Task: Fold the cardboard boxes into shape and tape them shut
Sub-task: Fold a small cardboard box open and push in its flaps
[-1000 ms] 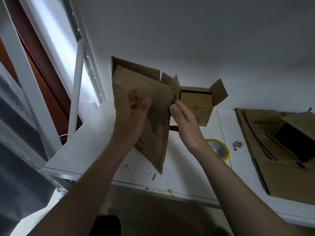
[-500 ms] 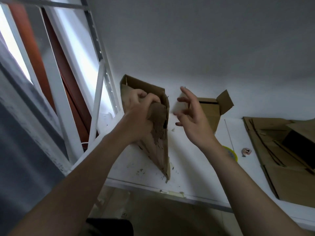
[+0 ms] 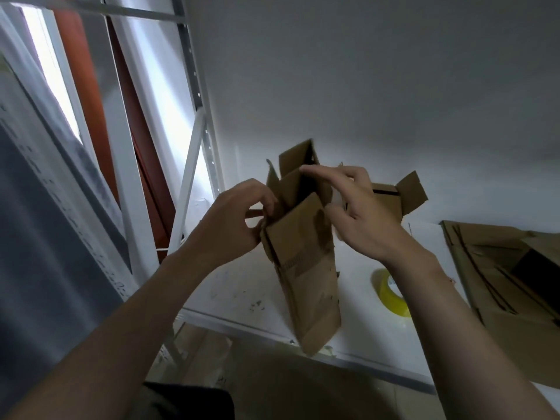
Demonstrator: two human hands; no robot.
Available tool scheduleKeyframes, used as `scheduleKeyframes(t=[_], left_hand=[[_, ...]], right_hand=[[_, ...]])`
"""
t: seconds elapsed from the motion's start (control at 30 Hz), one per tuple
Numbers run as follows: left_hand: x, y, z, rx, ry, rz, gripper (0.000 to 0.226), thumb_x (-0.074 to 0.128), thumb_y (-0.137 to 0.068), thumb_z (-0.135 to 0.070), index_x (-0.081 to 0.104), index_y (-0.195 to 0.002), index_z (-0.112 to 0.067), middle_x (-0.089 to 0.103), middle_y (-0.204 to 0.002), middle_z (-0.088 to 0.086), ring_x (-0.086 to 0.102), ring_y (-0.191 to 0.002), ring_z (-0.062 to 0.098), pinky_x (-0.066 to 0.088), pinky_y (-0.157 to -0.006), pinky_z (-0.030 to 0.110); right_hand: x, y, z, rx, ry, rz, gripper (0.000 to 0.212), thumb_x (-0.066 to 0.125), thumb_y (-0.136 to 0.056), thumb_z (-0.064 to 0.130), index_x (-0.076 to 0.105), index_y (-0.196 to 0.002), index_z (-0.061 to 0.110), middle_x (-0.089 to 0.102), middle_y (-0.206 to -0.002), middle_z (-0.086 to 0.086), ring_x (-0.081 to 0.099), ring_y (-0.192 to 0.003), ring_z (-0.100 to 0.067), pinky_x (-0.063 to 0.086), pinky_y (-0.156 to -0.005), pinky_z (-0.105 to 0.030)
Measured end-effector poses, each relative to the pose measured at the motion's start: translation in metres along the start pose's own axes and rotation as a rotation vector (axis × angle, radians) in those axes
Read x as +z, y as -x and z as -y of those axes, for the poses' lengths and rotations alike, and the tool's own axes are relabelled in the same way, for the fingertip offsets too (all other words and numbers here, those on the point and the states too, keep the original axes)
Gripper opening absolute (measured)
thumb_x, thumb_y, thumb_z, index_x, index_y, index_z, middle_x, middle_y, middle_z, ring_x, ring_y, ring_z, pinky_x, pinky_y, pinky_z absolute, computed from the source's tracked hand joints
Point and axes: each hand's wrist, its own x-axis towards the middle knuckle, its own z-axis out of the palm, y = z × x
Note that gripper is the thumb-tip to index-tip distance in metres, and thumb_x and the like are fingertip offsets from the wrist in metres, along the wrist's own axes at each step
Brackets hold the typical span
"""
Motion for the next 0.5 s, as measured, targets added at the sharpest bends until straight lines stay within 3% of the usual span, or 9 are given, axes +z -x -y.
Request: scheduleKeyframes(t=[0.07, 0.13, 0.2, 0.33, 0.4, 0.43, 0.5], left_hand=[[-0.001, -0.001, -0.004, -0.016, -0.01, 0.041, 0.028, 0.067, -0.071, 0.021, 0.061, -0.083, -0.003, 0.063, -0.098, 0.009, 0.063, -0.091, 0.024, 0.058, -0.083, 0.025], [-0.004, -0.003, -0.005, -0.047, -0.02, 0.055, 0.033, 0.067, -0.068, 0.021, 0.059, -0.081, -0.008, 0.063, -0.096, 0.009, 0.062, -0.088, 0.024, 0.059, -0.08, 0.031], [-0.005, -0.004, -0.006, -0.074, -0.033, 0.071, 0.035, 0.065, -0.069, 0.022, 0.058, -0.079, -0.011, 0.062, -0.095, 0.009, 0.062, -0.088, 0.024, 0.06, -0.078, 0.036], [0.0, -0.002, -0.003, -0.276, 0.047, 0.065, 0.026, 0.053, -0.088, 0.014, 0.063, -0.088, -0.01, 0.067, -0.105, 0.006, 0.066, -0.099, 0.02, 0.059, -0.089, 0.04], [0.003, 0.0, -0.002, -0.474, 0.274, 0.076, 0.021, 0.047, -0.102, -0.006, 0.065, -0.094, -0.012, 0.067, -0.107, 0.003, 0.067, -0.106, 0.025, 0.058, -0.093, 0.045], [0.005, 0.002, -0.002, -0.529, 0.32, 0.104, 0.021, 0.049, -0.104, -0.027, 0.065, -0.095, -0.017, 0.066, -0.108, 0.0, 0.067, -0.107, 0.025, 0.057, -0.093, 0.047], [0.01, 0.01, -0.005, -0.506, 0.201, 0.232, 0.051, 0.048, -0.083, -0.079, 0.063, -0.097, -0.032, 0.061, -0.112, -0.011, 0.064, -0.104, 0.013, 0.056, -0.086, 0.041]], right_hand=[[-0.001, 0.001, 0.0, 0.045, 0.059, 0.003, 0.043, 0.036, -0.099, 0.051, 0.04, -0.141, 0.057, 0.033, -0.123, 0.042, 0.033, -0.134, -0.014, 0.041, -0.107, -0.043], [-0.01, 0.004, -0.002, 0.074, 0.18, -0.045, 0.057, 0.03, -0.092, 0.074, 0.046, -0.14, 0.049, 0.046, -0.125, 0.025, 0.031, -0.126, -0.01, 0.042, -0.102, -0.043], [-0.019, 0.01, -0.005, 0.113, 0.224, -0.092, 0.067, 0.032, -0.083, 0.082, 0.053, -0.134, 0.043, 0.053, -0.114, 0.02, 0.032, -0.116, -0.01, 0.045, -0.092, -0.041], [-0.021, 0.026, -0.005, 0.276, 0.18, -0.092, 0.073, 0.051, -0.064, 0.09, 0.052, -0.123, 0.047, 0.042, -0.105, 0.026, 0.04, -0.112, -0.011, 0.047, -0.079, -0.03], [-0.02, 0.031, -0.009, 0.329, 0.271, -0.056, 0.08, 0.058, -0.061, 0.089, 0.048, -0.126, 0.045, 0.038, -0.099, 0.026, 0.044, -0.113, -0.017, 0.053, -0.082, -0.039], [-0.02, 0.033, -0.012, 0.363, 0.32, -0.023, 0.08, 0.062, -0.062, 0.087, 0.046, -0.128, 0.043, 0.035, -0.097, 0.025, 0.044, -0.114, -0.018, 0.053, -0.083, -0.043], [-0.019, 0.038, -0.018, 0.429, 0.342, 0.052, 0.076, 0.071, -0.067, 0.078, 0.045, -0.129, 0.042, 0.037, -0.096, 0.023, 0.043, -0.116, -0.02, 0.053, -0.086, -0.043]])
